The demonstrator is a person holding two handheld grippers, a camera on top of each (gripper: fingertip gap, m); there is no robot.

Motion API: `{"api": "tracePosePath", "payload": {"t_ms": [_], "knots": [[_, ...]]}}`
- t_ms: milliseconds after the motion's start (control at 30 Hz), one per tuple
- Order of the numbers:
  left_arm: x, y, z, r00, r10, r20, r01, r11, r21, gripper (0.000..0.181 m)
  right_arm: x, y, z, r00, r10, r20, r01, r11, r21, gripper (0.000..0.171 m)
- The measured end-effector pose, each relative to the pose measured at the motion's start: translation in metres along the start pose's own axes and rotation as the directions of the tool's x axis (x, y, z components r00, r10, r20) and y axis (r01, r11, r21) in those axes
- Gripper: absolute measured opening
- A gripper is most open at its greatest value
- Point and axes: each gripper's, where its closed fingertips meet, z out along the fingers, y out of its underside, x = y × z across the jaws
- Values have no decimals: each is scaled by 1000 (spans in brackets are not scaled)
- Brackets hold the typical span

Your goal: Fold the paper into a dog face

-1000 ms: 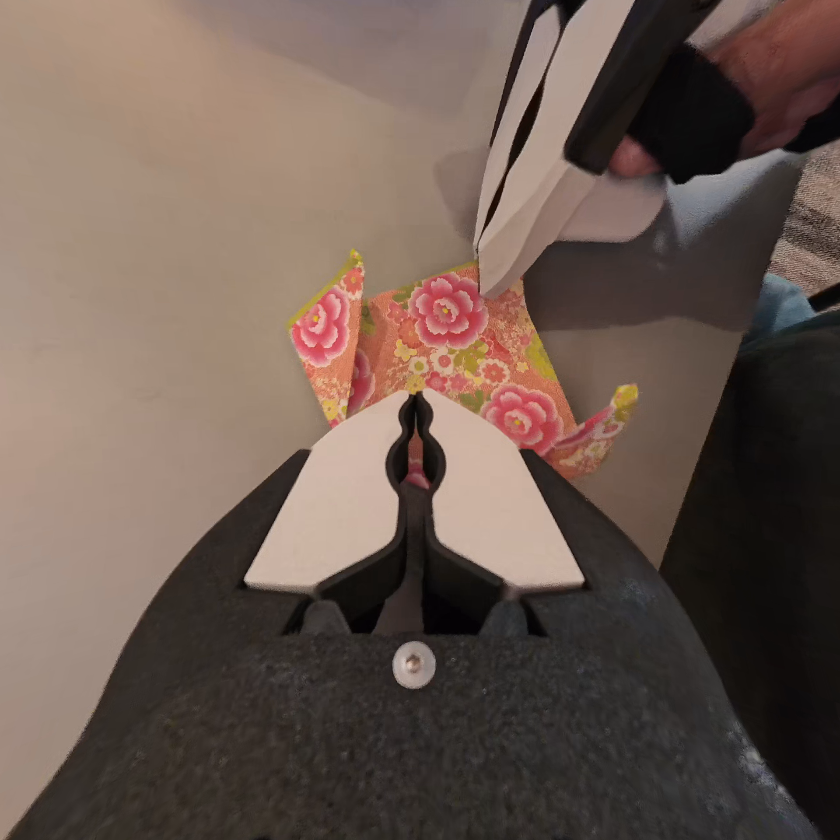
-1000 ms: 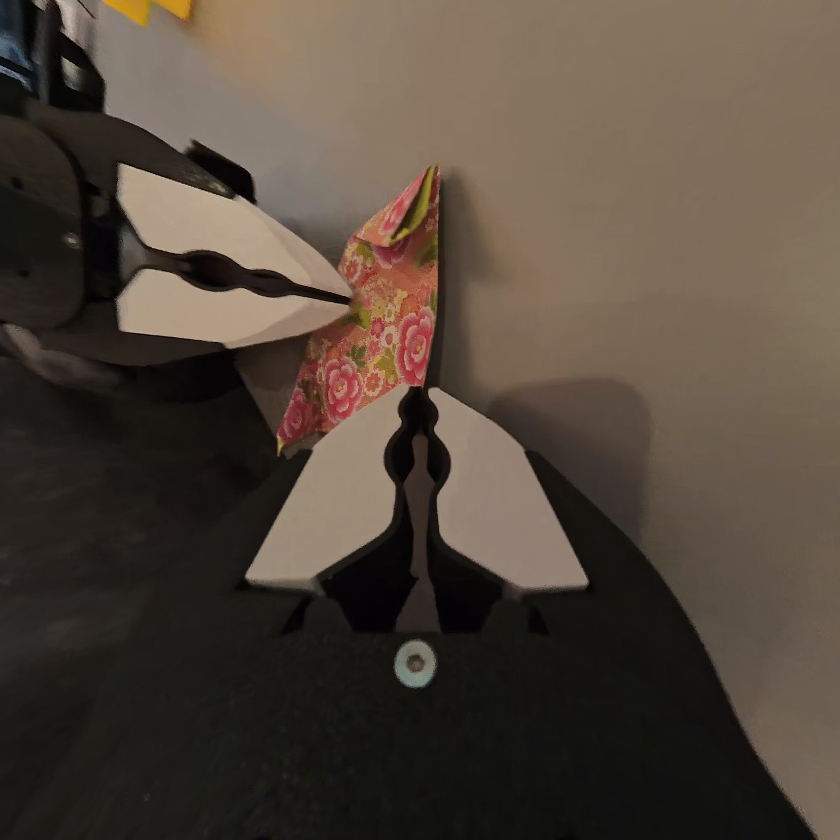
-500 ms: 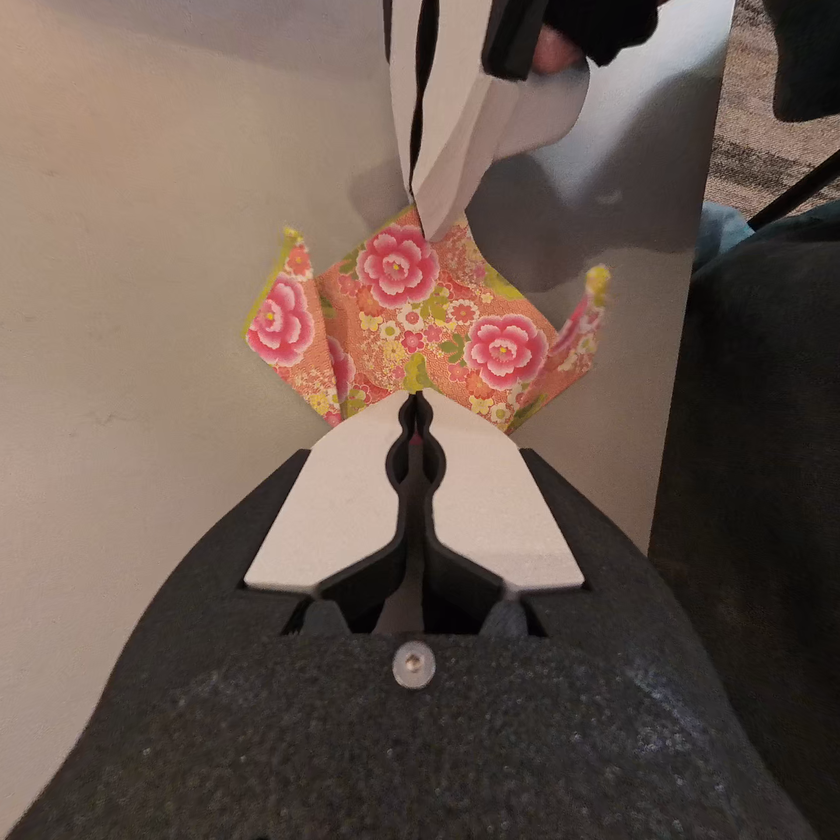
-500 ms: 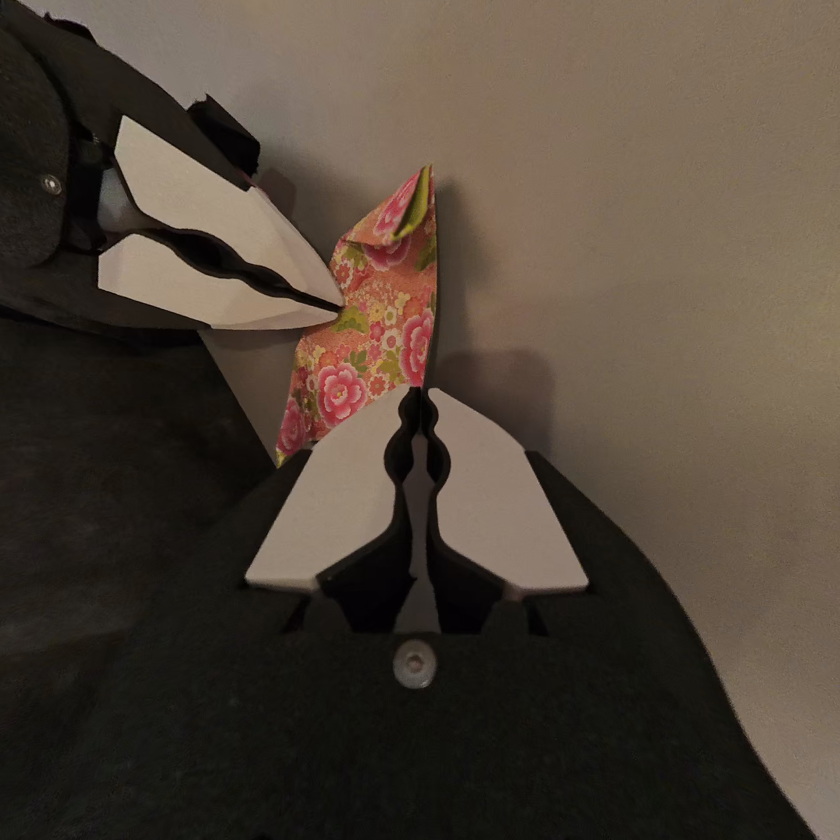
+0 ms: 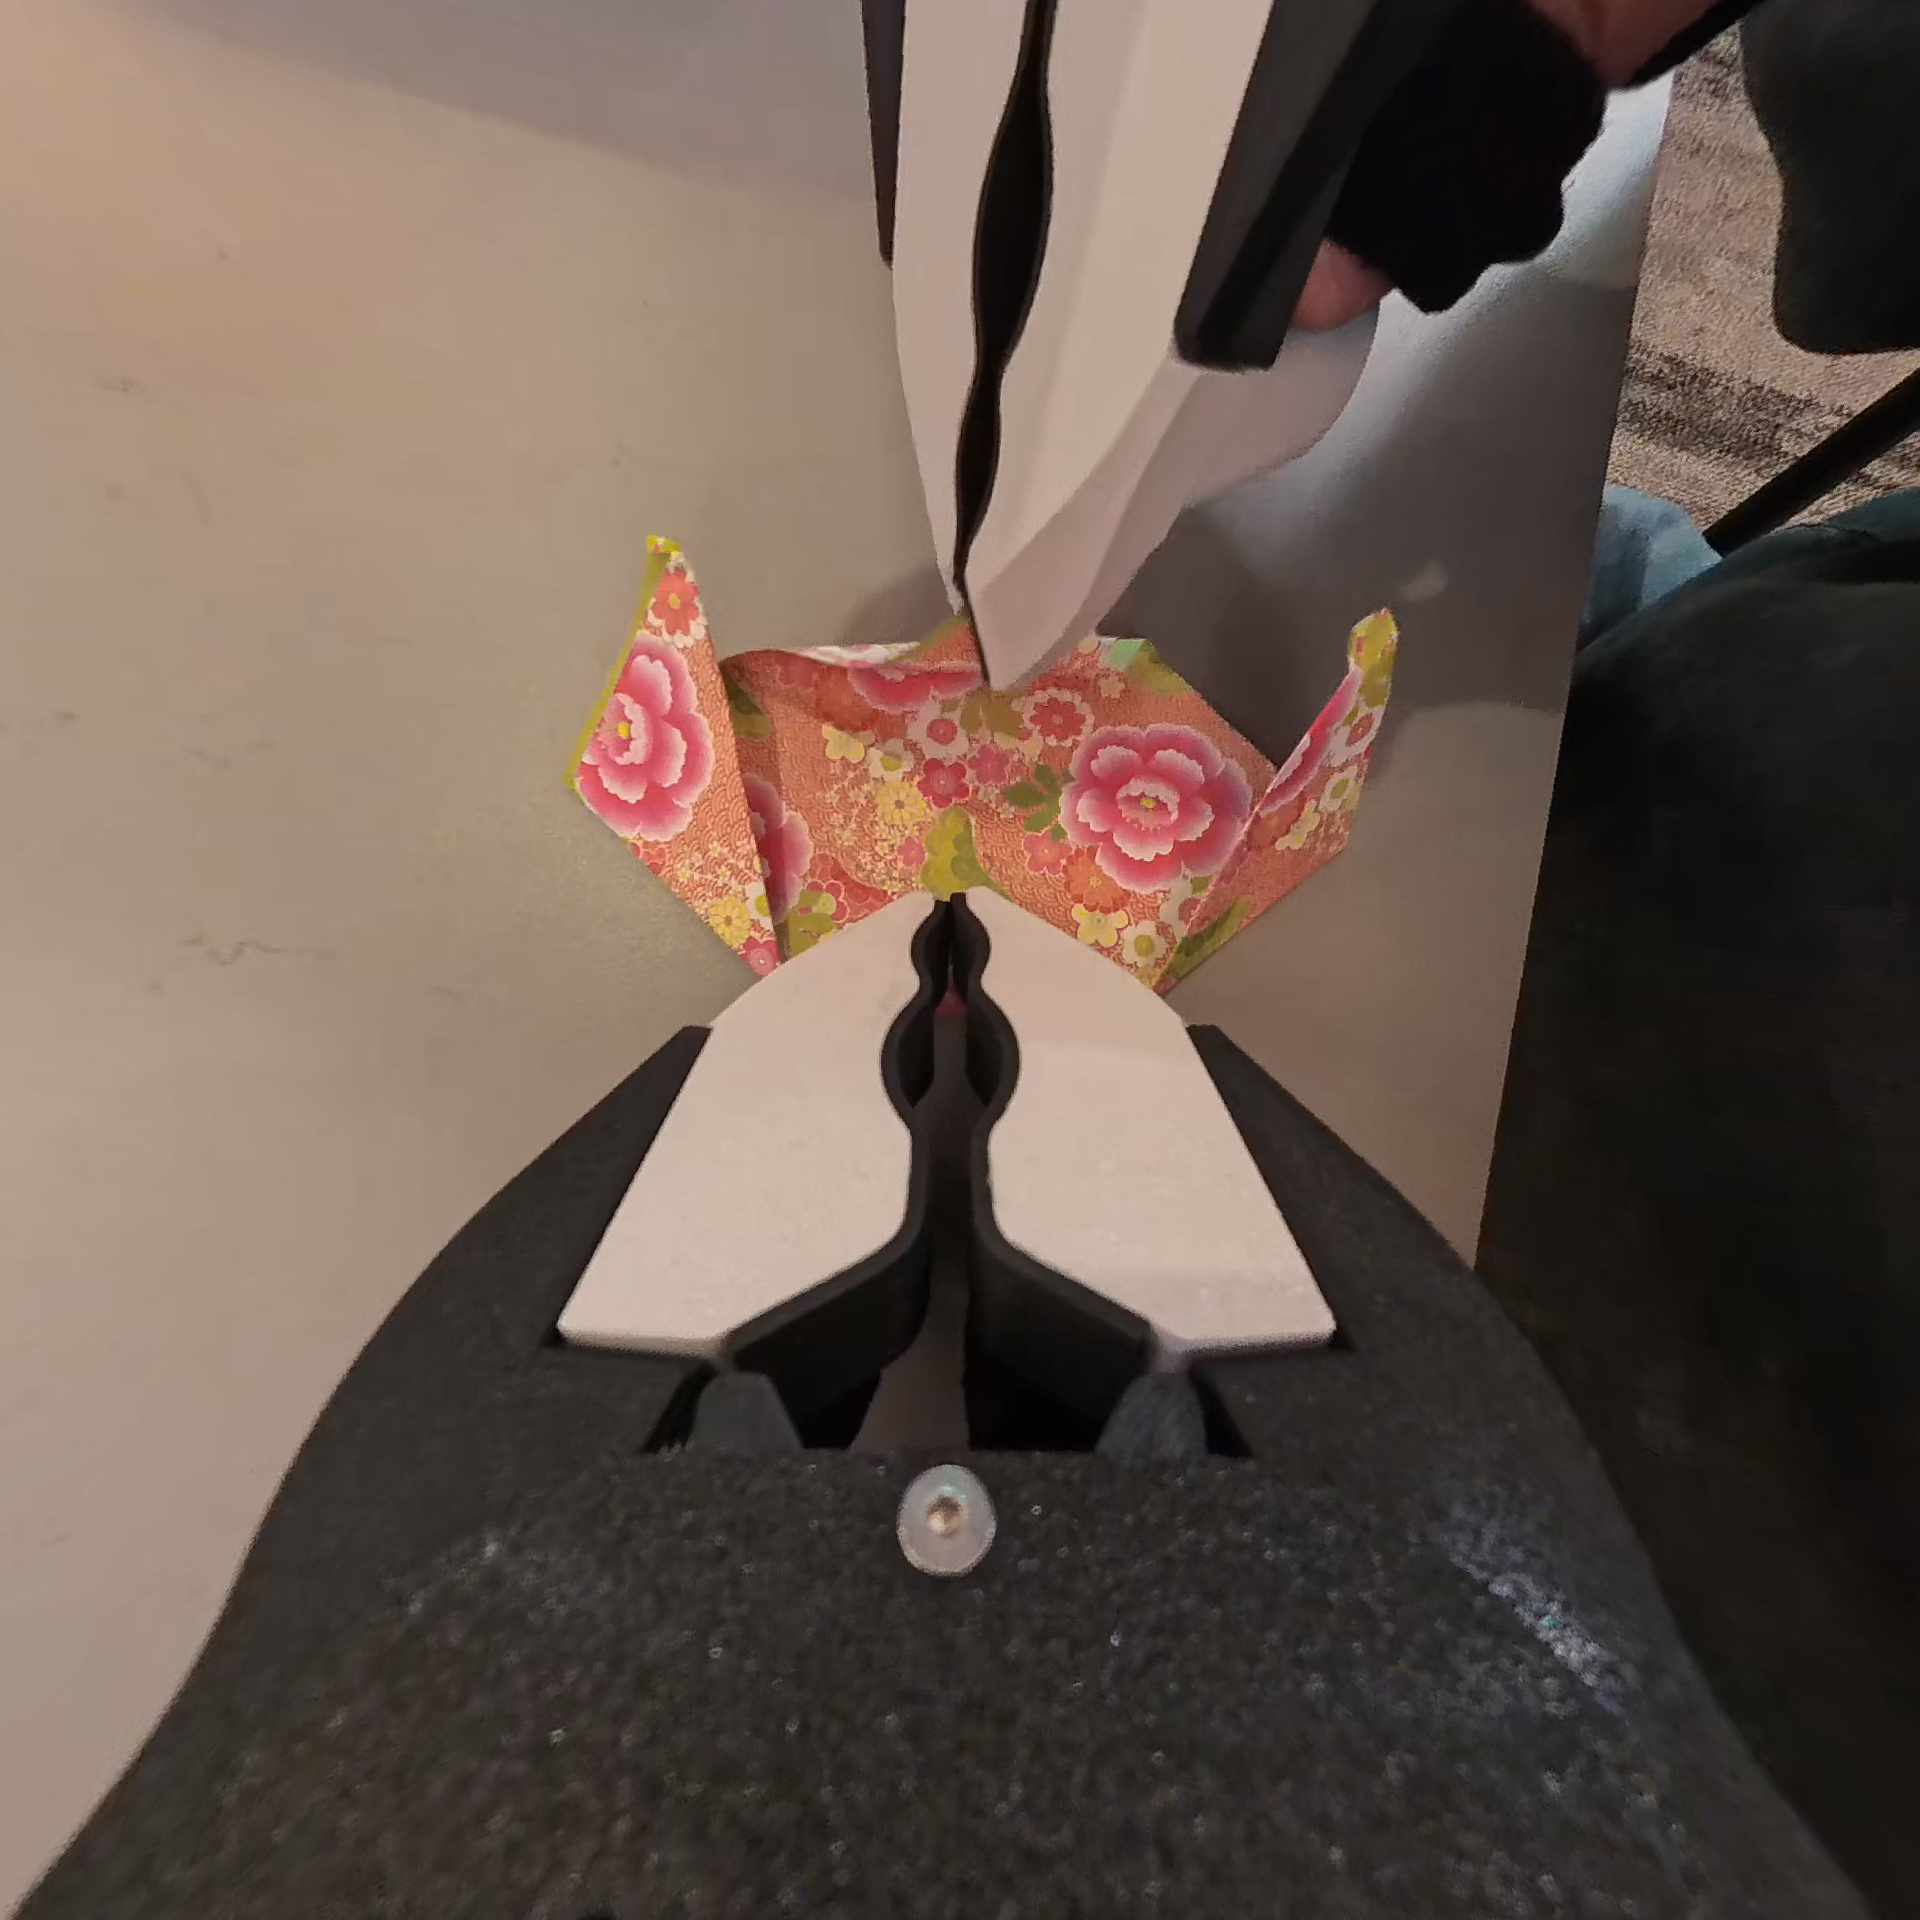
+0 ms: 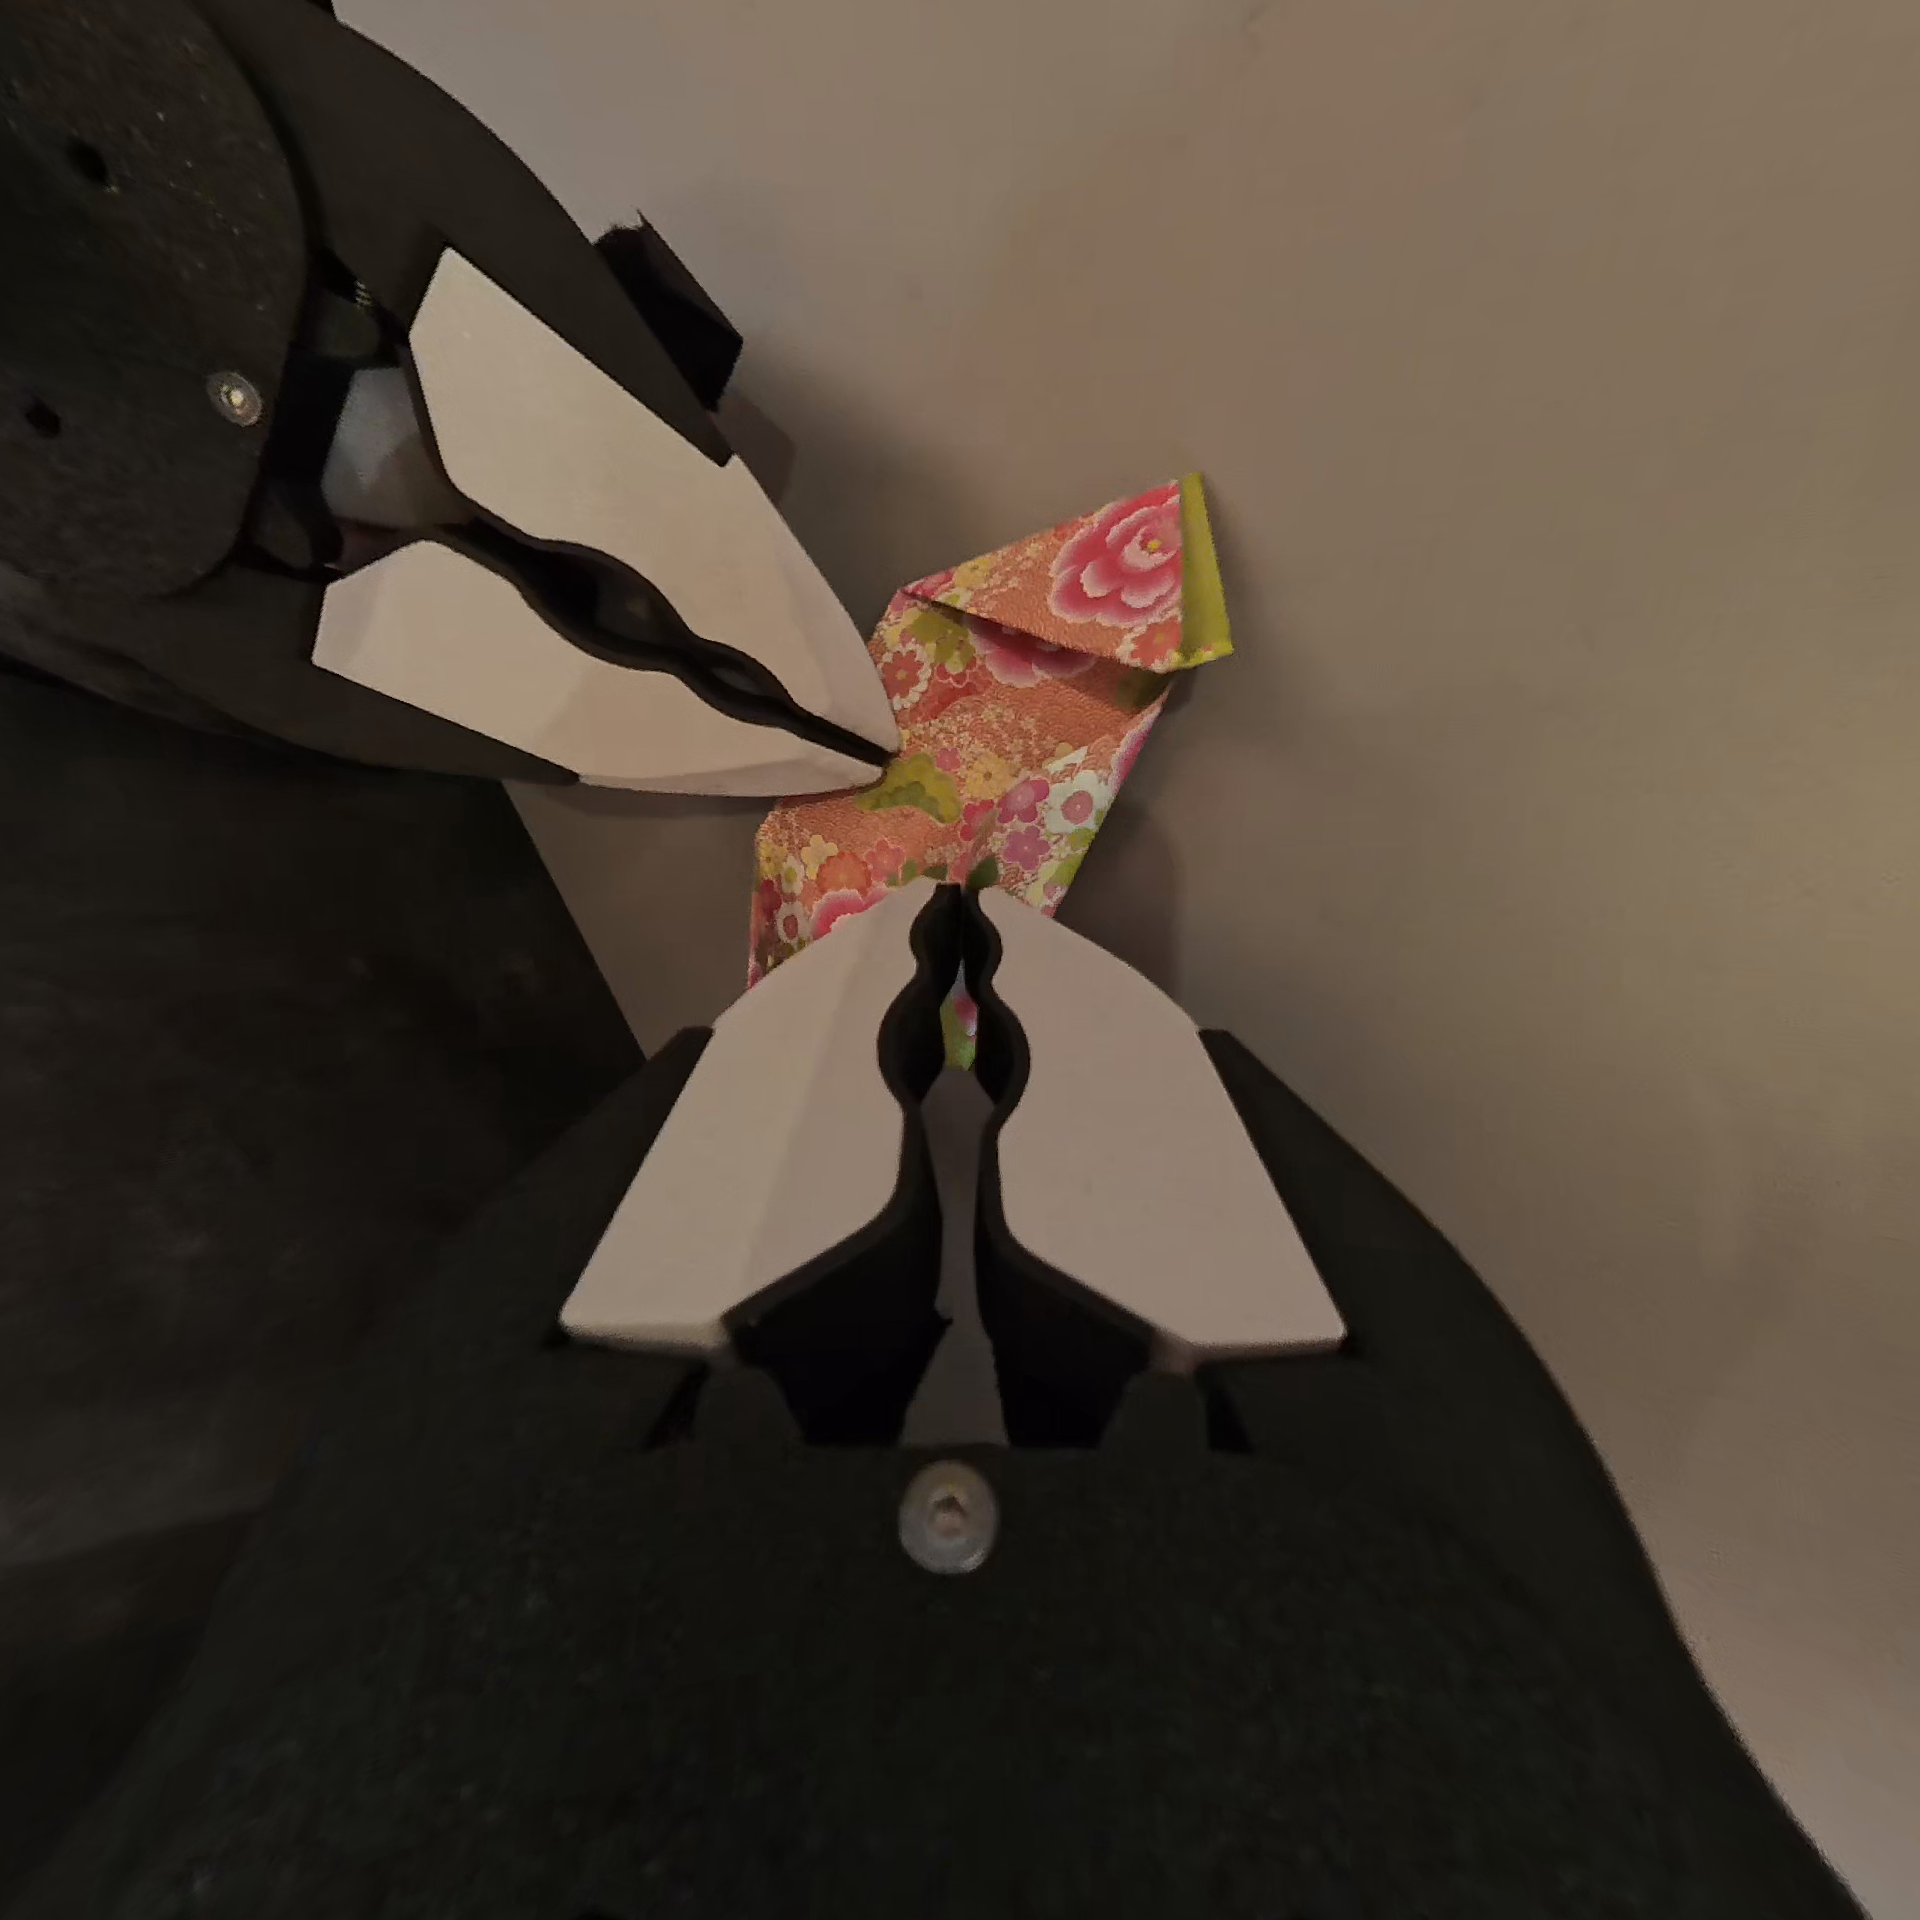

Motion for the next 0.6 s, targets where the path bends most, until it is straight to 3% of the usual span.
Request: {"api": "tracePosePath", "payload": {"t_ms": [600], "knots": [[1,0,0,1000,-8,-1,8,1000,-1,0,2,-1,11,998,-51,-31,50,998,-40,0]]}}
